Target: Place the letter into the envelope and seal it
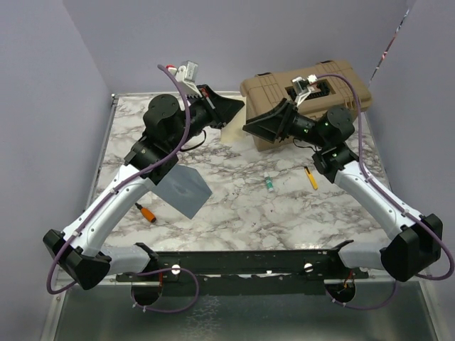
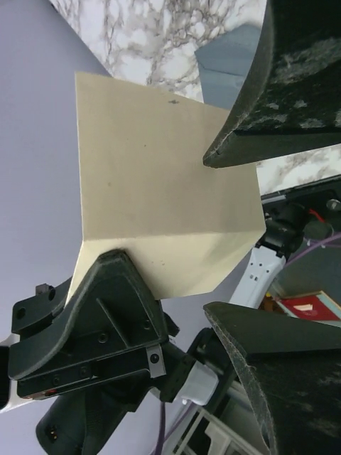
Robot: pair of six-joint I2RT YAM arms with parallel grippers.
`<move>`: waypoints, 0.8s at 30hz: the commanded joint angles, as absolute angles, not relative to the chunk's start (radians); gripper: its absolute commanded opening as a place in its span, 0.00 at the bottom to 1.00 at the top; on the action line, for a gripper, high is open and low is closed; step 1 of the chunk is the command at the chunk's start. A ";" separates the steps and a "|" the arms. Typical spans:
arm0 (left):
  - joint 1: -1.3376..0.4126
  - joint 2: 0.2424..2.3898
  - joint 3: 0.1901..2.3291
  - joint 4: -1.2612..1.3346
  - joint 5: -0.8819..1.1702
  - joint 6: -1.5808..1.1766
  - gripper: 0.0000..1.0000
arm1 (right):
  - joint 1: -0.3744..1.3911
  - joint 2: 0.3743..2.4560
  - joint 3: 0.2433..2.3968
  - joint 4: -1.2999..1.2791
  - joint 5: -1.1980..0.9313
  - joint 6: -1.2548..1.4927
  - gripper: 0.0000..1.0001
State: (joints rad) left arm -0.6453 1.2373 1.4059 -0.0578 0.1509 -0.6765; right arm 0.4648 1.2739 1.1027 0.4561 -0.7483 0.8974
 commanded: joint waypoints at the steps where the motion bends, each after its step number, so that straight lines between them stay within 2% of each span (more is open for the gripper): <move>1: -0.646 1.242 1.381 0.036 0.158 -0.819 0.00 | 0.467 1.324 1.134 0.596 -0.813 1.046 0.81; 6: -0.646 1.231 1.348 0.088 0.146 -0.864 0.00 | 0.467 1.361 1.116 0.763 -0.863 1.158 0.80; 9: -0.644 1.221 1.323 0.103 0.122 -0.876 0.00 | 0.468 1.380 1.115 0.876 -0.891 1.235 0.77; 11: -0.646 1.211 1.300 0.125 0.117 -0.881 0.00 | 0.467 1.392 1.115 0.928 -0.901 1.291 0.72; 14: -0.645 1.188 1.252 0.191 0.102 -0.896 0.00 | 0.467 1.400 1.117 0.942 -0.911 1.330 0.58; 16: -0.645 1.174 1.231 0.222 0.094 -0.897 0.00 | 0.468 1.396 1.114 0.922 -0.910 1.323 0.49; 24: -0.644 1.153 1.203 0.300 0.138 -0.885 0.00 | 0.468 1.382 1.123 0.786 -0.882 1.267 0.24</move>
